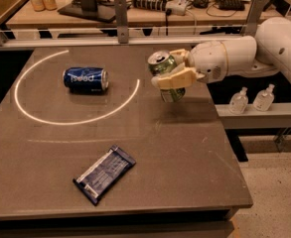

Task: Place green can upright

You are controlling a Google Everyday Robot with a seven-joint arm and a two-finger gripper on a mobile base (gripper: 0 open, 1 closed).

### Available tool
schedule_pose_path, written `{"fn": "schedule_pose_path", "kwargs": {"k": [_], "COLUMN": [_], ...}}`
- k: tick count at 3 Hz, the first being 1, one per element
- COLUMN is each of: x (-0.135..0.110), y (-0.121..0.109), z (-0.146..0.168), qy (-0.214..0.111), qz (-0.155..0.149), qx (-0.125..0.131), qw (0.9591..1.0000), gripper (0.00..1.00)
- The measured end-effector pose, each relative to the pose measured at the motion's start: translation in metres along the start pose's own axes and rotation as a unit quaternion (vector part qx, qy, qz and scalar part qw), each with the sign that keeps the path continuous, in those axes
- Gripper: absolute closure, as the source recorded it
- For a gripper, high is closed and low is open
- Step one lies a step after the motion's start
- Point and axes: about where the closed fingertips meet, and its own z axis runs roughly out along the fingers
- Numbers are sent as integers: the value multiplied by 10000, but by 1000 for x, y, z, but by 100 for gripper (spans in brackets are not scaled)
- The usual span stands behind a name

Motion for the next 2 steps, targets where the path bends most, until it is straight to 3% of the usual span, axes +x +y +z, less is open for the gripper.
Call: {"fn": "schedule_pose_path", "kwargs": {"k": [1,2], "x": [11,18], "y": [3,6], "z": [-4,-7], "qy": [-451,-800], "qz": [-89,-181], "qx": [-100,-203], "qw": [9989,9964], "gripper": [100,83]}}
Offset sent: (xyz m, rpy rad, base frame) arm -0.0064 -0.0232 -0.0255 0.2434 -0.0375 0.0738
